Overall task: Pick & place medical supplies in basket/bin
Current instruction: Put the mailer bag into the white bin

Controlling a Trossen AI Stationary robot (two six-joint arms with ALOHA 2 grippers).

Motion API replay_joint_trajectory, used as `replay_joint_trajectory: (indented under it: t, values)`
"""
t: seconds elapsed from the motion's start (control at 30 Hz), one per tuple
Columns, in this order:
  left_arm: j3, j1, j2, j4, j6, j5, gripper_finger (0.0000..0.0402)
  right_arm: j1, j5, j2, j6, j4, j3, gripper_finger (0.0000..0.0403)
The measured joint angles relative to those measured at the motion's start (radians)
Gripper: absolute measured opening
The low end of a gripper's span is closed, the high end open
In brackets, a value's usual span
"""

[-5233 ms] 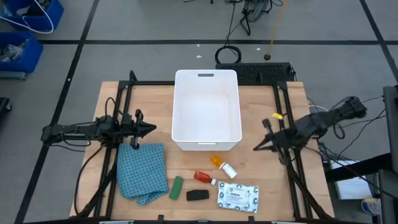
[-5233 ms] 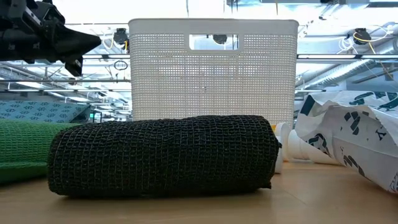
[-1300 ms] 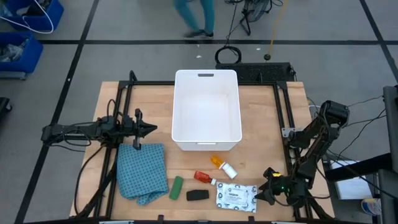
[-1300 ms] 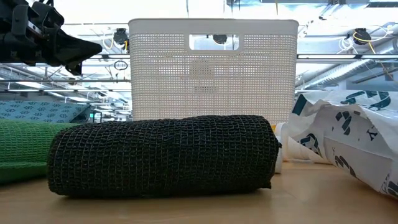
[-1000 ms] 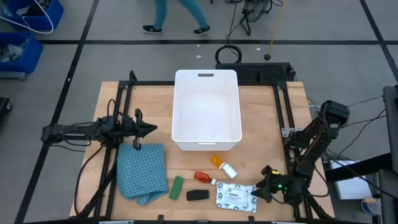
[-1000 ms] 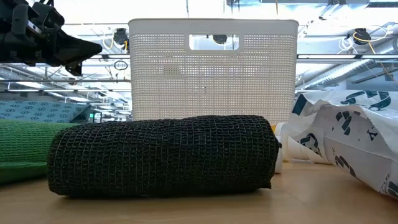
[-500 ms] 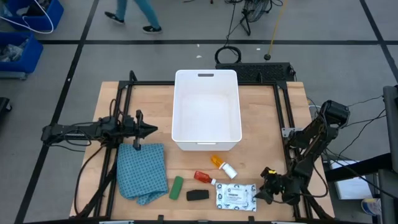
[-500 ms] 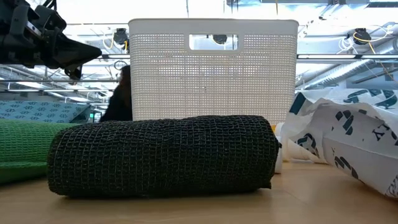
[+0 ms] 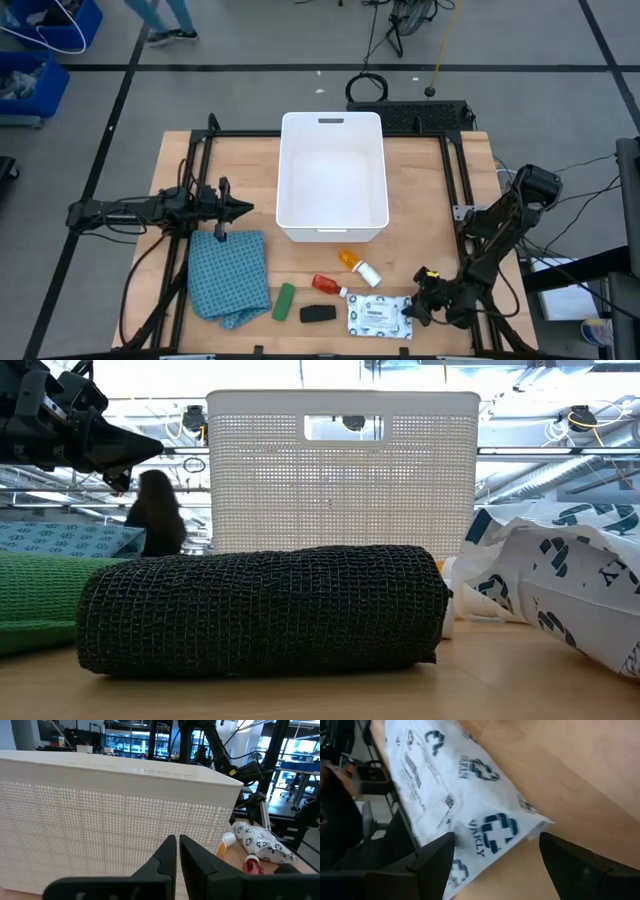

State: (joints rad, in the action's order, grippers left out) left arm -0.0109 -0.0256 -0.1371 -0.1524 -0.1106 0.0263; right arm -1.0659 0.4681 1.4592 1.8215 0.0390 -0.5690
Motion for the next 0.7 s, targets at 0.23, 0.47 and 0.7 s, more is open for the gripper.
replay_joint_trajectory:
  t: [0.23,0.47,0.7]
  values:
    - [0.000,0.000,0.000,0.000,0.001,0.000,0.0024,0.019,-0.023,0.017,-0.060,0.040,0.000,0.0241]
    - [0.000,0.000,0.000,0.000,-0.001,0.000,0.0024,0.020,-0.011,0.017,-0.089,0.047,-0.002,0.0097]
    - [0.000,0.000,0.000,0.000,-0.002,0.000,0.0024,0.007,0.053,0.004,-0.132,0.028,-0.001,0.0009]
